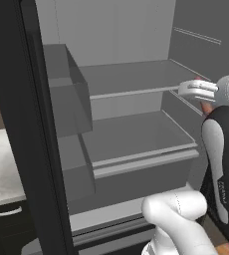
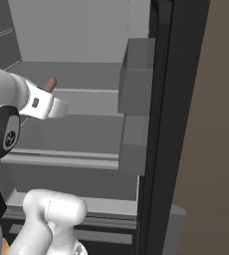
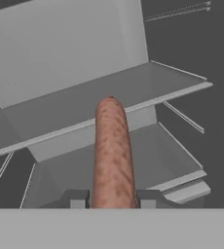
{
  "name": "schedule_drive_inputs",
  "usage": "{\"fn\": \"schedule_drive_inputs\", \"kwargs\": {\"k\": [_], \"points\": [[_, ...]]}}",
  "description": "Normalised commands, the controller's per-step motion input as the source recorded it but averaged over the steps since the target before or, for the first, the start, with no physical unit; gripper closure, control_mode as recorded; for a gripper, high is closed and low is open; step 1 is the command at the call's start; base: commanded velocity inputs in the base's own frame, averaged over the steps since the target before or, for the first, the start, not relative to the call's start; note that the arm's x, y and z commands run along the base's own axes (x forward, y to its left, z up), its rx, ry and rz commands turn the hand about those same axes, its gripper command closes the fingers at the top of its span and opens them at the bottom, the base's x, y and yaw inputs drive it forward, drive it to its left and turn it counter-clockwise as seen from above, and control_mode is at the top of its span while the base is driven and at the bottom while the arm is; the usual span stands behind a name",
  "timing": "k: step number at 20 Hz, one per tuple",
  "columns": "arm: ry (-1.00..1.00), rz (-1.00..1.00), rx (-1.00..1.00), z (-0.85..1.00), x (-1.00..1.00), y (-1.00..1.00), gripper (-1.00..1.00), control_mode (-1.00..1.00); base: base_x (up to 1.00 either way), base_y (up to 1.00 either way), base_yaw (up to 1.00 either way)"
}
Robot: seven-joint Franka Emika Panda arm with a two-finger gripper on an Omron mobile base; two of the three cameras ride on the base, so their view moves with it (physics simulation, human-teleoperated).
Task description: Move the hot dog bun to the plate on the dining table and place the condiment next to that plate. Then navigate to the fridge and take the sausage and place it on the plate as well.
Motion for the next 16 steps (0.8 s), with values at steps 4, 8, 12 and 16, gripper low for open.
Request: {"fn": "schedule_drive_inputs", "kwargs": {"k": [4,8,12,16], "points": [[0.00,0.00,0.00,0.00,0.00,0.00,1.00,1.00,-0.24,0.36,-0.01],[0.00,0.00,0.00,0.00,0.00,0.00,1.00,1.00,-0.56,0.45,-0.27],[0.00,0.00,0.00,0.00,0.00,0.00,1.00,1.00,-0.65,0.30,-0.51],[0.00,0.00,0.00,0.00,0.00,0.00,1.00,1.00,-0.81,0.15,-0.66]]}}
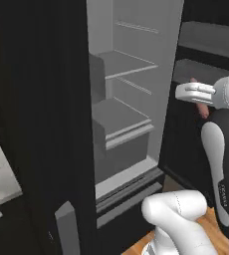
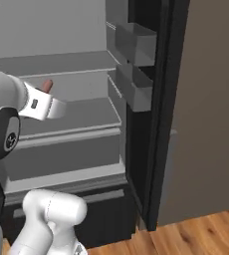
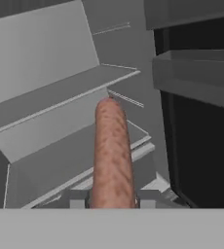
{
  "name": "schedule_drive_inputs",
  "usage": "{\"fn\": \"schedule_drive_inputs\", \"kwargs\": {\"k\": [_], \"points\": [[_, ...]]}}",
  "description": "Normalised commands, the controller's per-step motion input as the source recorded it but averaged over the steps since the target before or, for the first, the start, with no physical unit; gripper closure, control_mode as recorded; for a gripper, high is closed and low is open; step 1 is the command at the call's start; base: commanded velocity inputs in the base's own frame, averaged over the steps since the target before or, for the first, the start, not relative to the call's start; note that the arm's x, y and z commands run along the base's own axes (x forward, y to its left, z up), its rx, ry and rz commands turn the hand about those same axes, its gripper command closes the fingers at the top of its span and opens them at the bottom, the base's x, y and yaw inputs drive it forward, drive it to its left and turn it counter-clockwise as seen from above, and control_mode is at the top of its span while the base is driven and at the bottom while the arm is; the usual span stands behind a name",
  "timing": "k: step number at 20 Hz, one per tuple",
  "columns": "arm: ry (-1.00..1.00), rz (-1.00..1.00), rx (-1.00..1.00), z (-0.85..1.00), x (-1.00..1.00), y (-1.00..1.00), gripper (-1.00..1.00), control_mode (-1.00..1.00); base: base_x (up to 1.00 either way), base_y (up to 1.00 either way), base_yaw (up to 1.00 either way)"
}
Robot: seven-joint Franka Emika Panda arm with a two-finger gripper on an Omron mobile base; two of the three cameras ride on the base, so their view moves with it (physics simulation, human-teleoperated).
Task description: Move the hot dog bun to the plate on the dining table and place the condiment next to that plate. Then navigate to the fridge and take the sausage and place it on the plate as well.
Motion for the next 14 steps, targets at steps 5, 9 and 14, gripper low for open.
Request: {"fn": "schedule_drive_inputs", "kwargs": {"k": [5,9,14], "points": [[0.00,0.00,0.00,0.00,0.00,0.00,1.00,1.00,-0.92,0.18,-0.69],[0.00,0.00,0.00,0.00,0.00,0.00,1.00,1.00,-1.00,0.13,-0.64],[0.00,0.00,0.00,0.00,0.00,0.00,1.00,1.00,-0.99,0.05,-0.64]]}}
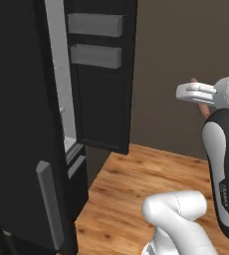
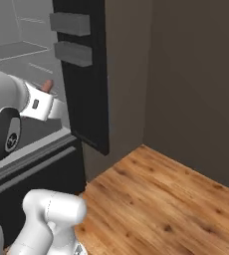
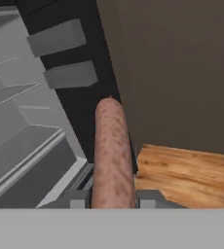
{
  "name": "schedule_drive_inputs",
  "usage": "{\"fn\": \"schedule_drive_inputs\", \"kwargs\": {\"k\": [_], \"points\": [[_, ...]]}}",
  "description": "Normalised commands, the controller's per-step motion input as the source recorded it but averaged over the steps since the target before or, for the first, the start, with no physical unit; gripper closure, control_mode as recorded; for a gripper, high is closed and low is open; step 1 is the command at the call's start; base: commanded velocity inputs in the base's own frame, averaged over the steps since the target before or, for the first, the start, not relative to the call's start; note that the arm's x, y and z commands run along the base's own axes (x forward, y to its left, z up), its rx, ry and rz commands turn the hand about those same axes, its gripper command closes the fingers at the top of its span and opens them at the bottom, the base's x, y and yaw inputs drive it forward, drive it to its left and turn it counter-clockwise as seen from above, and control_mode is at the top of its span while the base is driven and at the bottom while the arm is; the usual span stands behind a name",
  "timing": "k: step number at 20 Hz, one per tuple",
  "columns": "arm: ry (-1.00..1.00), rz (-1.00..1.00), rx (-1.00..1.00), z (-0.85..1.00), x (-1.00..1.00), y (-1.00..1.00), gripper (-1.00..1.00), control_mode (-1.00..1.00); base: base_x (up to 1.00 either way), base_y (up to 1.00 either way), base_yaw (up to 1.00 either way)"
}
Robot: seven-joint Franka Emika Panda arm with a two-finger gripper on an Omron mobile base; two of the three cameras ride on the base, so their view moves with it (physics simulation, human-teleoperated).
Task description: Move the hot dog bun to the plate on the dining table and place the condiment next to that plate. Then navigate to the fridge and take the sausage and place it on the plate as well.
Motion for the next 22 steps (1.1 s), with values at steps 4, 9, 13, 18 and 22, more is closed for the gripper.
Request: {"fn": "schedule_drive_inputs", "kwargs": {"k": [4,9,13,18,22], "points": [[0.00,0.00,0.00,0.00,0.00,0.00,1.00,1.00,-0.99,0.05,-0.65],[0.00,0.00,0.00,0.00,0.00,0.00,1.00,1.00,-1.00,0.03,-0.64],[0.00,0.00,0.00,0.00,0.00,0.00,1.00,1.00,-1.00,0.00,-0.52],[0.00,0.00,0.00,0.00,0.00,0.00,1.00,1.00,-1.00,-0.01,-0.49],[0.00,0.00,0.00,0.00,0.00,0.00,1.00,1.00,-1.00,-0.23,-0.41]]}}
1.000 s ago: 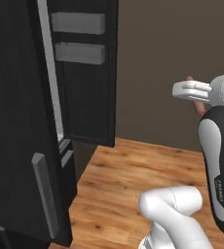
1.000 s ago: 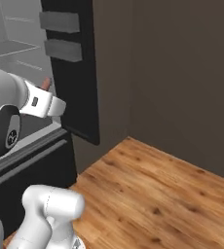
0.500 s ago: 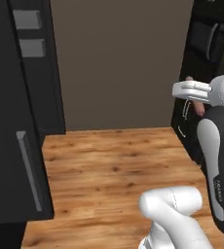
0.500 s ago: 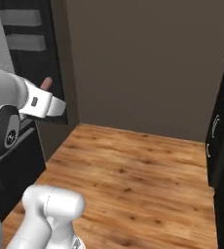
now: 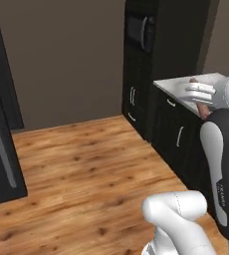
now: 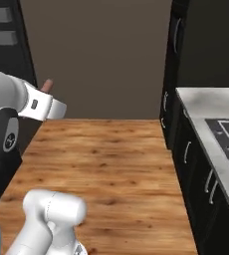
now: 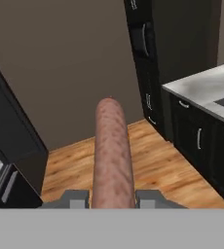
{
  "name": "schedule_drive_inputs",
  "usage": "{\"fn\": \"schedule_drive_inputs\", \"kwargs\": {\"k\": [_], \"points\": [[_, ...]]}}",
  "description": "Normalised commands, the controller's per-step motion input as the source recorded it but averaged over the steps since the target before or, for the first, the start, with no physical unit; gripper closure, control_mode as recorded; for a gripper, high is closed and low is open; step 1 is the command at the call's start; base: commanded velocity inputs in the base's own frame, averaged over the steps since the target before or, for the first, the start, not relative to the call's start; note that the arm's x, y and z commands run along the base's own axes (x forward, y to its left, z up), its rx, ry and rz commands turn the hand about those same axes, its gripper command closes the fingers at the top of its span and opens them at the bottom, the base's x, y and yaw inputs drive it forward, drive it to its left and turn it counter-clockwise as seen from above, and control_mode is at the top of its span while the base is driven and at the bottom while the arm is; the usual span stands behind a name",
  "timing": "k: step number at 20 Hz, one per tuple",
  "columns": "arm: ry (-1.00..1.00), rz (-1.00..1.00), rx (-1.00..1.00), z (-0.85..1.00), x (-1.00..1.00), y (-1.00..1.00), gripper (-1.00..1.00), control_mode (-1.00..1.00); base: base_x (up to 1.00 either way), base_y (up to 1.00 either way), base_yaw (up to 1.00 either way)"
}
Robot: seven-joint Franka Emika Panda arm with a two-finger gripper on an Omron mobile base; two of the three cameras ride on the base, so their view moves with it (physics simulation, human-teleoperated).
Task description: Move the hot dog bun to the plate on the dining table and place the condiment next to that plate. Then navigate to the fridge and take the sausage and place it on the plate as well.
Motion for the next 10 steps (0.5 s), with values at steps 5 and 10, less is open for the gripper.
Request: {"fn": "schedule_drive_inputs", "kwargs": {"k": [5,10], "points": [[0.00,0.00,0.00,0.00,0.00,0.00,1.00,1.00,-1.00,-0.40,-0.35],[0.00,0.00,0.00,0.00,0.00,0.00,1.00,1.00,-1.00,-0.50,-0.31]]}}
